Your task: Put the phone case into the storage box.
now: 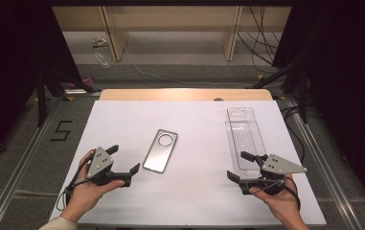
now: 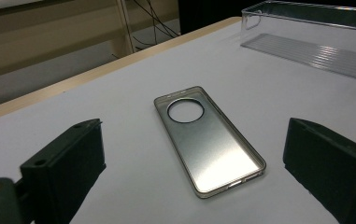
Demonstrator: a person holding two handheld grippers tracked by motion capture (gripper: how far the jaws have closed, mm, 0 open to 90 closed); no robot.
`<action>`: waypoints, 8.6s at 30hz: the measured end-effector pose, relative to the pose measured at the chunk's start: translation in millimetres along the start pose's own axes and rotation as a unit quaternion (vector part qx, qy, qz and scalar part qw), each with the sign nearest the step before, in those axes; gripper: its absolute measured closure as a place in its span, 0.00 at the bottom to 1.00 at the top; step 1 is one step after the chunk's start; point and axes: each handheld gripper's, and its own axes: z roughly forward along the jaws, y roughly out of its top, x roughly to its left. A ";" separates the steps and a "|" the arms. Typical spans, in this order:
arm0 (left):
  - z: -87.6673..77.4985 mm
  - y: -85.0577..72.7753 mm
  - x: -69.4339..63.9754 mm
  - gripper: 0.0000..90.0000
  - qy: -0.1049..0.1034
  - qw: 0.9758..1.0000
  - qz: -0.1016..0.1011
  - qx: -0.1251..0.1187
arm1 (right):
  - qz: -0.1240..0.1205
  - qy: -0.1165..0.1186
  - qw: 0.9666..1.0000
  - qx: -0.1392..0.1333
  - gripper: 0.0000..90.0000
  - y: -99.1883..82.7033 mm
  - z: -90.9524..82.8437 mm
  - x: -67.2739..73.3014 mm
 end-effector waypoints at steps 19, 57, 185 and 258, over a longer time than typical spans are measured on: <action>12.7 -2.2 21.5 1.00 0.063 0.991 -0.072 0.095 | -0.002 -0.006 1.000 -0.001 0.18 0.6 1.3 0.9; 86.8 -21.3 -0.4 1.00 0.007 0.970 -0.046 0.239 | -0.002 -0.005 1.000 0.003 0.18 -0.1 2.6 1.5; 11.0 7.2 -12.6 0.00 -0.058 0.997 0.005 0.044 | -0.097 0.060 0.992 0.059 0.18 55.9 110.3 38.0; 11.9 6.7 -13.2 0.00 -0.059 0.997 0.011 0.046 | -0.325 0.138 0.840 0.412 0.41 53.0 268.0 91.4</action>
